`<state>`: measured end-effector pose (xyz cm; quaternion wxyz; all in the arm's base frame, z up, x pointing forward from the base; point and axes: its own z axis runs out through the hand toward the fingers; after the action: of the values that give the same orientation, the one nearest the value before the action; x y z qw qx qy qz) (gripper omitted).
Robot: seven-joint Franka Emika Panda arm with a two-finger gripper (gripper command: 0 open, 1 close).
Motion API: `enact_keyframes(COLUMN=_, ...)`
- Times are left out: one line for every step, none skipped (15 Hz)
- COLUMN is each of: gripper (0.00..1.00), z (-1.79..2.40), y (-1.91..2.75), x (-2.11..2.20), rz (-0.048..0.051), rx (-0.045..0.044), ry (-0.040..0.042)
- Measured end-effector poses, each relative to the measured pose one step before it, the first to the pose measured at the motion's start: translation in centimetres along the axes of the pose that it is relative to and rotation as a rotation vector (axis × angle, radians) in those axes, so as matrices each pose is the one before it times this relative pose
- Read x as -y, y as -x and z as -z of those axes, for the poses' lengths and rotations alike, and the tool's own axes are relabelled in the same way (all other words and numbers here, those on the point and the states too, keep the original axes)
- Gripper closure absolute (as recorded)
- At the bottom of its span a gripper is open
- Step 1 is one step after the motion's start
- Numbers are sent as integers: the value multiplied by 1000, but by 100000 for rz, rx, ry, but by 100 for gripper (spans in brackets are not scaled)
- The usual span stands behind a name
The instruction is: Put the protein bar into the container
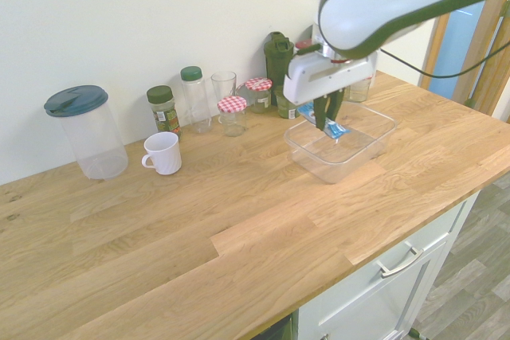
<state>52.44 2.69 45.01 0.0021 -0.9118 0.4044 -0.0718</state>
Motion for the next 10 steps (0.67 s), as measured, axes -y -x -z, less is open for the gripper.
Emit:
enact_keyframes(gripper=100, z=-755, y=-75, x=-733, rz=-338, rx=389, ry=297)
enact_keyframes(gripper=100, z=-617, y=-46, x=-462, rz=-164, rx=427, ry=235)
enact_keyframes(gripper=100, z=-463, y=-36, x=-230, rz=-64, rx=180, ry=-126)
enact_keyframes(gripper=100, z=-514, y=-9, x=-73, rz=-4, rx=132, ry=52)
enact_keyframes(gripper=100, z=-532, y=-57, x=7, rz=33, rx=291, ry=286)
enact_keyframes(gripper=100, z=-612, y=-51, x=105, rz=94, rx=381, ry=373)
enact_keyframes(gripper=100, z=-654, y=17, x=164, rz=222, rx=423, ry=402)
enact_keyframes(gripper=100, z=-395, y=0, x=150, rz=184, rx=233, ry=206)
enact_keyframes(gripper=100, z=-126, y=-27, x=140, rz=122, rx=-2, ry=-44)
enact_keyframes(gripper=100, z=-74, y=28, x=116, rz=184, rx=-4, ry=-45)
